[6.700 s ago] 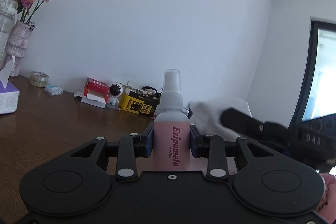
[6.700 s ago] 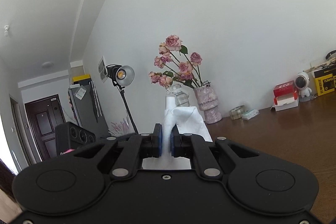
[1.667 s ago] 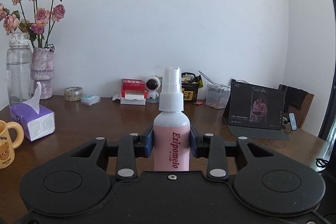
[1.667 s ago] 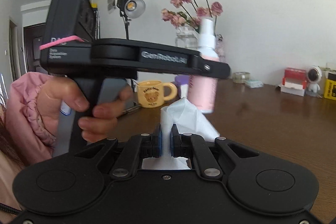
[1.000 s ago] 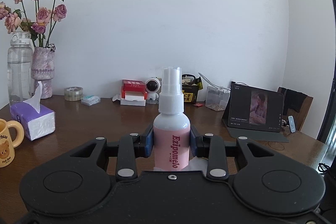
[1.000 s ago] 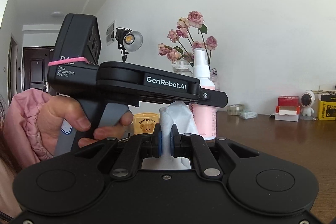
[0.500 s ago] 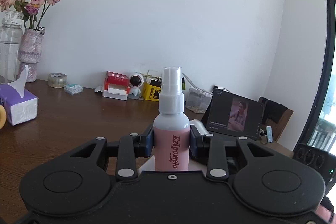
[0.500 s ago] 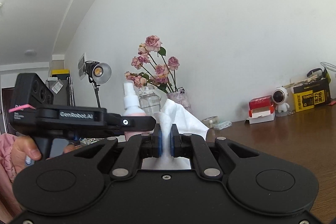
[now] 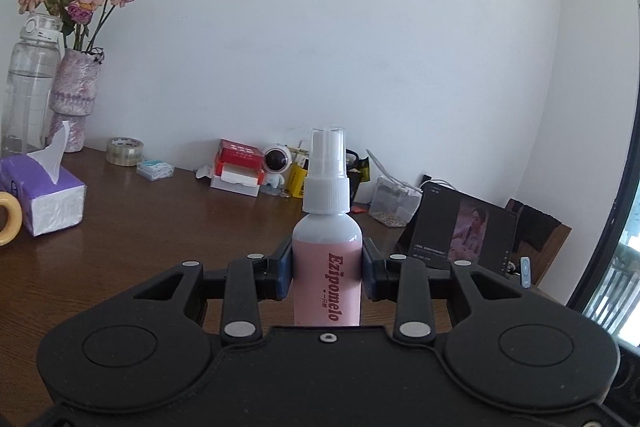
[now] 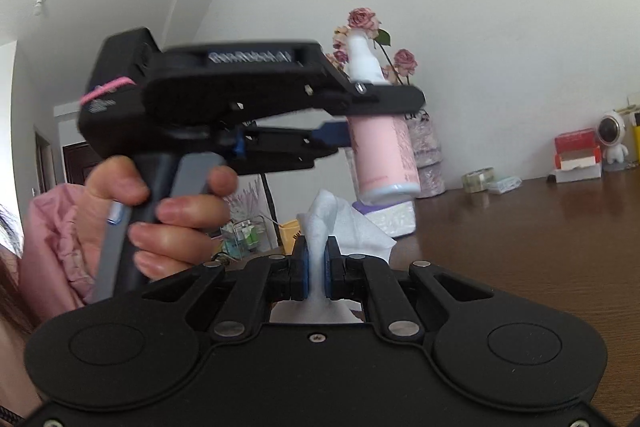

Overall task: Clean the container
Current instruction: 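Wipe the bottle body and base with the tissue in the right gripper, then lower the bottle onto the desk and open the left gripper while the right drops the tissue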

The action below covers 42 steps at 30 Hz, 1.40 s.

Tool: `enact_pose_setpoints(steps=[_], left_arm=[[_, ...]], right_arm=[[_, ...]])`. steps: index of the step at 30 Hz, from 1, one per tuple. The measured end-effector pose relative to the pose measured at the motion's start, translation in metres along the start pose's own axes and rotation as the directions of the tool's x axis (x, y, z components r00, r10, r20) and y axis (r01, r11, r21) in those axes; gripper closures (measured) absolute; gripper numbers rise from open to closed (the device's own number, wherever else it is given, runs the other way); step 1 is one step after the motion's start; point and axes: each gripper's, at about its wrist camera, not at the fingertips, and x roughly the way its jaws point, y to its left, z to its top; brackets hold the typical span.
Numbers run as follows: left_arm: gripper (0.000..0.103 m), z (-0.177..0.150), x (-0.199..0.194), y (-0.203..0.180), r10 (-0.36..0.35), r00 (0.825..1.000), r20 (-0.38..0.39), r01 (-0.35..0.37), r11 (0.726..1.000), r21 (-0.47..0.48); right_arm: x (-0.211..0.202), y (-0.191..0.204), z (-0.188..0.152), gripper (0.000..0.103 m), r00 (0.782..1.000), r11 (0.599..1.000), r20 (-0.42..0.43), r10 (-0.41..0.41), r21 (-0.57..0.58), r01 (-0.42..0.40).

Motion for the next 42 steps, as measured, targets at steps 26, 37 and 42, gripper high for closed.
enact_pose_setpoints(steps=[26,37,42], left_arm=[[0.07,-0.005,0.019,-0.009,-0.01,1.0,0.008,0.009,0.999,0.039],[0.07,-0.02,0.124,-0.007,0.182,0.98,-0.077,-0.169,0.974,0.154],[0.07,-0.033,0.157,0.003,0.263,0.959,-0.108,-0.246,0.958,0.147]], right_arm=[[0.0,-0.003,-0.007,0.095,0.989,0.99,-0.107,-0.105,0.085,0.114],[-0.059,-0.024,0.009,0.095,0.919,0.907,-0.088,-0.383,0.153,0.393],[-0.075,-0.036,0.023,0.095,0.897,0.88,-0.056,-0.439,0.172,0.442]])
